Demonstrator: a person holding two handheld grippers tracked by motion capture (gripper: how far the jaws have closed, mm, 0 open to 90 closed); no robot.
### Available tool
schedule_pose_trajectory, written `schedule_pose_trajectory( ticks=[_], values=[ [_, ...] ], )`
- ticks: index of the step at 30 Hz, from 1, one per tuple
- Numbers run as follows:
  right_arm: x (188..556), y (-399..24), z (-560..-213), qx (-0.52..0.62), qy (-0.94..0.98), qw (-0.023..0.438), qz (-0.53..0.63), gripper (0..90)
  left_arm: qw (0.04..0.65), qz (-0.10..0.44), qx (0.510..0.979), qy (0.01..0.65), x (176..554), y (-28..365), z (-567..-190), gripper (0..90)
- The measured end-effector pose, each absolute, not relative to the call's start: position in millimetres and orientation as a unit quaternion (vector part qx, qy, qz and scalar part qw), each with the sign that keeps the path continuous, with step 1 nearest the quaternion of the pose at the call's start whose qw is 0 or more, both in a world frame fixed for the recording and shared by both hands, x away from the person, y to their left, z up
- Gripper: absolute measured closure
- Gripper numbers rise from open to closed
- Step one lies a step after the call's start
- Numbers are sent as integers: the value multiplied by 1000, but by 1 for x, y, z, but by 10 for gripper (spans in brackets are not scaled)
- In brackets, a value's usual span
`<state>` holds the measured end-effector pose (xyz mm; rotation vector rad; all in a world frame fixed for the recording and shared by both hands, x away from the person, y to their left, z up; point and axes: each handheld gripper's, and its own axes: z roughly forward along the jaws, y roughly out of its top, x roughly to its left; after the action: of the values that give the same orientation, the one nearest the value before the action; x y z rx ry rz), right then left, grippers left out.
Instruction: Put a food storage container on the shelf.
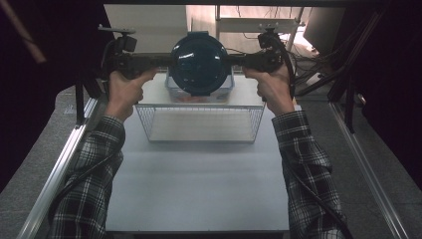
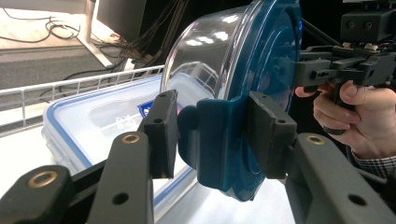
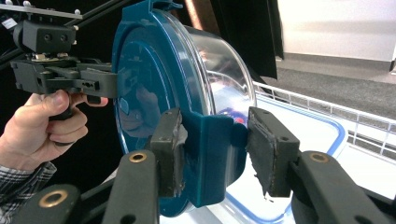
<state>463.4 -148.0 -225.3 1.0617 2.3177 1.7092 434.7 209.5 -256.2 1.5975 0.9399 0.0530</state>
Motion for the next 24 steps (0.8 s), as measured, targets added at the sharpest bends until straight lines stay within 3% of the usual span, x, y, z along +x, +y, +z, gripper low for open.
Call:
schedule_pose_trajectory(
  ticks=[20, 24],
  values=[
    [479, -143, -233, 351, 741, 33, 572, 542, 602, 62, 696, 386, 439, 211, -260, 534],
    [480, -140, -234, 349, 745, 47, 567, 496, 554, 113, 722, 399, 439, 202, -261, 502]
  ],
)
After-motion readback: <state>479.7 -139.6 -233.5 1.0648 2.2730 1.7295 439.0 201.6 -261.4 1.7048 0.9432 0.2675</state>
